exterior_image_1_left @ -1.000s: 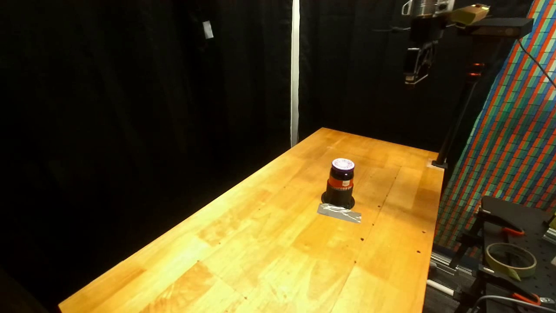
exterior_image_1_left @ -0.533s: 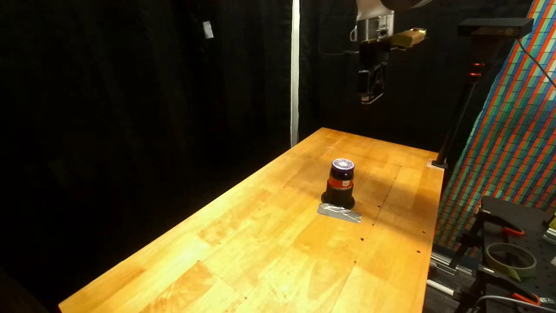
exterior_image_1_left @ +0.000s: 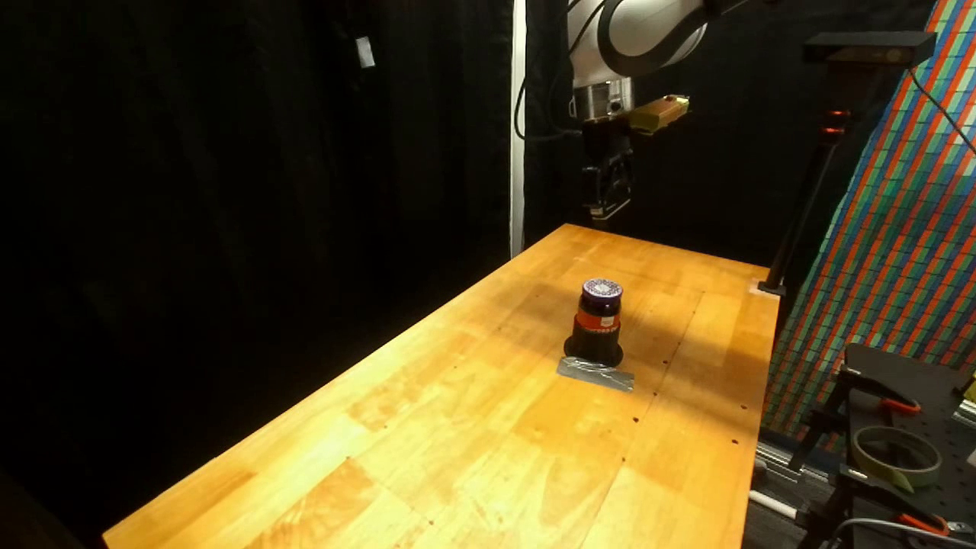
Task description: Put the rubber band around the brown cup
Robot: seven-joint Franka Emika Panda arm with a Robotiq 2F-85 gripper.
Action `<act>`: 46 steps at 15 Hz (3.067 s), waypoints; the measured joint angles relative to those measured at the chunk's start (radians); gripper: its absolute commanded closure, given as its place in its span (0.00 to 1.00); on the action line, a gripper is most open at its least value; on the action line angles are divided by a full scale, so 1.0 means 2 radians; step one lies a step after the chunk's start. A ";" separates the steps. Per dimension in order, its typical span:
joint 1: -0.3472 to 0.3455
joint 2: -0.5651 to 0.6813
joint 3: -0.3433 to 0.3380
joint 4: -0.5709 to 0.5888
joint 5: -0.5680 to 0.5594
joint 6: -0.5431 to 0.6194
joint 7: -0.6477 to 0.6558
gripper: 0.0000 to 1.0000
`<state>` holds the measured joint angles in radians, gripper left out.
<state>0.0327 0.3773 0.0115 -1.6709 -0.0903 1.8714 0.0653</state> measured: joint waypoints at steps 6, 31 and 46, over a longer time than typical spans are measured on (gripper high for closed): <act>0.019 0.040 0.012 0.023 0.007 0.004 0.014 0.00; 0.038 0.121 0.011 0.037 0.007 0.023 0.043 0.00; 0.038 0.070 0.013 -0.029 0.014 0.013 0.038 0.00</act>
<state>0.1078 0.5178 0.0371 -1.7295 -0.0617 1.8966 0.1408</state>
